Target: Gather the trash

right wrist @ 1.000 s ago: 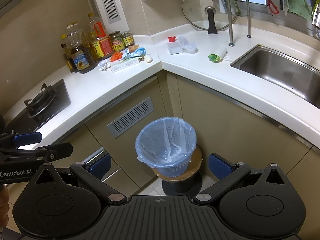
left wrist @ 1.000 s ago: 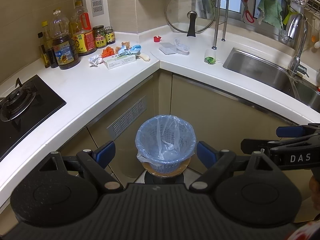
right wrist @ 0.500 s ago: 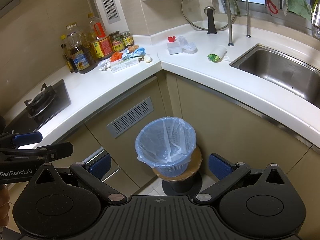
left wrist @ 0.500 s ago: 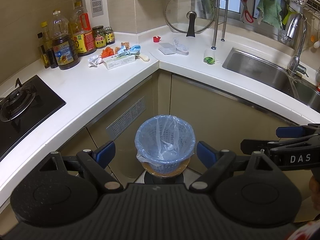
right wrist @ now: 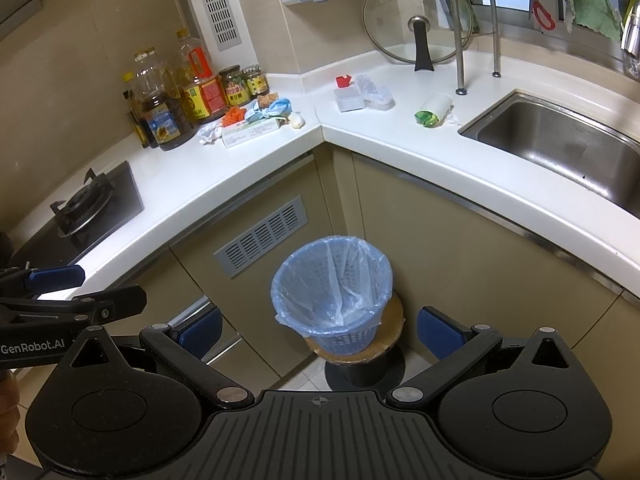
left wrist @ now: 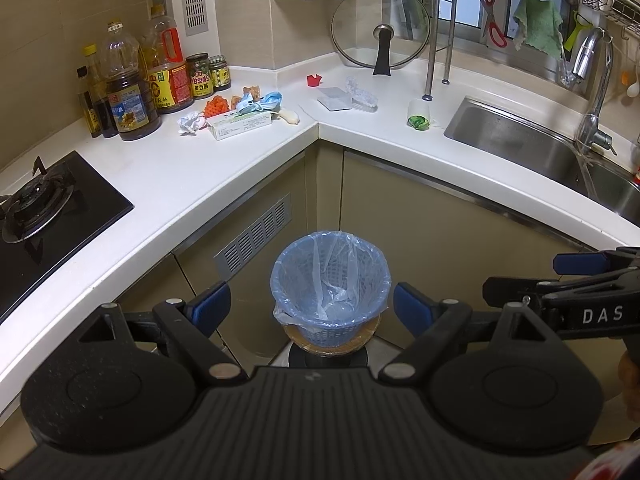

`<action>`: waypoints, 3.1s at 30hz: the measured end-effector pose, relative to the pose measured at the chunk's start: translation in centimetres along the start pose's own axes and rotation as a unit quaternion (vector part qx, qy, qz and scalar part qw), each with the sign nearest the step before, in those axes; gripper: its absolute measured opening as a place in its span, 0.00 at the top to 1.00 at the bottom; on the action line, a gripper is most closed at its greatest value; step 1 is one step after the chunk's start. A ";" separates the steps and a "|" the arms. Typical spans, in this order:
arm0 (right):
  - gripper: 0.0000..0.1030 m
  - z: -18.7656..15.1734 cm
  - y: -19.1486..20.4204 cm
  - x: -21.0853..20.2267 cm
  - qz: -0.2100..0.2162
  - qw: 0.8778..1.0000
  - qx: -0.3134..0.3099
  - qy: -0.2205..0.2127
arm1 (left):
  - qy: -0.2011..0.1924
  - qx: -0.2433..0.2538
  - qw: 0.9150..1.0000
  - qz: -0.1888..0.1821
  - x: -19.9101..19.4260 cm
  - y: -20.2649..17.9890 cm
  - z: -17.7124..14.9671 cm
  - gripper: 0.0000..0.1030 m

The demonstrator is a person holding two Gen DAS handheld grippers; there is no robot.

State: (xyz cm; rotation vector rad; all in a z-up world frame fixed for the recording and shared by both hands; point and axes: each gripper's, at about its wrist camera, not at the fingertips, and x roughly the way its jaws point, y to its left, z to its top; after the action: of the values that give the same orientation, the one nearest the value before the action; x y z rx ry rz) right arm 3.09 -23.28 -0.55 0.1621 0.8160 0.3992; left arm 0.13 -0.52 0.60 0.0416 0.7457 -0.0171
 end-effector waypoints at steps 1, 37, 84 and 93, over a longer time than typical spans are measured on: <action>0.00 0.0 0.0 0.0 0.000 1.000 0.000 0.000 | -0.001 0.000 1.000 0.000 -0.2 0.1 -0.2 0.15; 0.00 7.5 -4.3 8.8 -0.071 0.995 0.064 -0.040 | -0.013 -0.019 1.000 -0.021 11.7 7.5 8.9 0.15; 0.00 24.1 -15.3 25.5 -0.124 0.981 0.121 -0.092 | -0.045 0.164 0.985 -0.015 40.8 9.3 26.7 0.35; 0.00 24.6 -16.9 26.3 -0.128 0.980 0.126 -0.087 | -0.026 0.184 0.983 0.004 43.3 8.3 26.3 0.69</action>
State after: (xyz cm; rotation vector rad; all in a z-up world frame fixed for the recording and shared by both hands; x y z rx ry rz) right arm 42.16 -27.75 -6.63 0.3194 0.7018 0.0368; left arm 50.04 6.61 -9.18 0.3964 0.6825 -0.1473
